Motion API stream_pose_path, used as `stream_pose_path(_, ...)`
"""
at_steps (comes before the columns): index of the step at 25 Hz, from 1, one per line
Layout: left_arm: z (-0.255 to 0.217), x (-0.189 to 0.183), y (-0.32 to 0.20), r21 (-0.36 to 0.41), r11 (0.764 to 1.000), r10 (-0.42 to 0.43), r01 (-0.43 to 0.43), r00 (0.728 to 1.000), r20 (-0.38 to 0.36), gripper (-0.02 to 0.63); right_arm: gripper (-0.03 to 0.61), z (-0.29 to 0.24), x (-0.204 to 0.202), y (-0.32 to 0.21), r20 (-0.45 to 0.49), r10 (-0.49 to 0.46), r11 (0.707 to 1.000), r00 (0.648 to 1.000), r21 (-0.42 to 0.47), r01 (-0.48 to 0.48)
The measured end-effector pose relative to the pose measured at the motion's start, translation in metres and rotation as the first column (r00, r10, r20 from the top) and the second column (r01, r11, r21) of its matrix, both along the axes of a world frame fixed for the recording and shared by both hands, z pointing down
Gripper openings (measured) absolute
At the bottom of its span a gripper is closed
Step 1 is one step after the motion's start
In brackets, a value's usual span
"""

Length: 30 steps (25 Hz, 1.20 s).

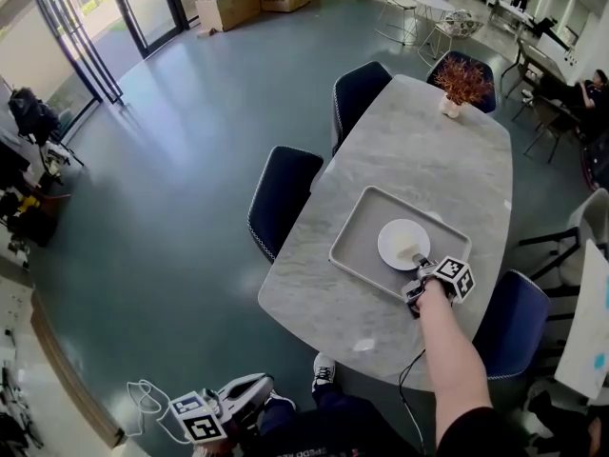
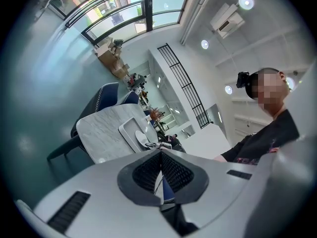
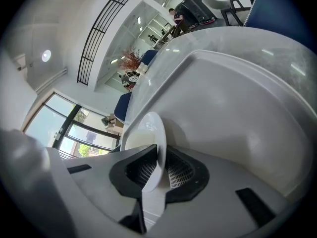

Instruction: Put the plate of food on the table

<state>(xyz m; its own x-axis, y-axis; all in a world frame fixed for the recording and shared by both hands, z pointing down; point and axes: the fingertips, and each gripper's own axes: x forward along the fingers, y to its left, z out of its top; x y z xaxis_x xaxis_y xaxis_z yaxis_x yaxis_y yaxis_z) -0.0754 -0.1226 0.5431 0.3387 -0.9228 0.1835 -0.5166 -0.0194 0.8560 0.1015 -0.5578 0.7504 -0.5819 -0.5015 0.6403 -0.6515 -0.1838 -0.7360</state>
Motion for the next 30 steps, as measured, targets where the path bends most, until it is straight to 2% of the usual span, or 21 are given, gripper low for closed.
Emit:
stream_pose_path(7, 0.003, 0.001, 0.002, -0.004, 1.000, -0.002, 0.002, 1.000, -0.020, 0.006, 0.058, 0.001, -0.001, 0.003, -0.098, -0.098, 0.995, 0.990, -0.008, 0.098)
stream_pose_path(13, 0.000, -0.001, 0.004, 0.017, 1.000, 0.004, -0.004, 1.000, -0.025, 0.006, 0.091, -0.002, 0.001, 0.008, -0.270, -0.199, 0.978, 0.942, 0.003, 0.207)
stream_pose_path(18, 0.001, -0.006, 0.011, 0.017, 1.000, 0.005, -0.005, 0.999, -0.041, 0.006, 0.115, -0.003, 0.010, 0.009, -0.316, -0.178, 0.982, 0.932, 0.002, 0.188)
stream_pose_path(24, -0.003, -0.014, 0.021, 0.023, 0.999, 0.045, -0.044, 0.998, -0.034, 0.005, 0.114, -0.023, 0.019, 0.015, -0.335, -0.115, 0.987, 0.935, 0.069, 0.145)
stream_pose_path(29, -0.007, -0.019, 0.029, 0.040, 0.996, 0.085, -0.084, 0.996, -0.034, 0.005, 0.111, -0.046, 0.031, 0.035, -0.301, -0.069, 0.983, 0.951, 0.143, 0.117)
stream_pose_path(30, -0.009, -0.020, 0.030, 0.044, 0.994, 0.098, -0.096, 0.995, -0.034, 0.005, 0.077, -0.051, 0.033, 0.041, -0.292, -0.069, 0.981, 0.954, 0.155, 0.119)
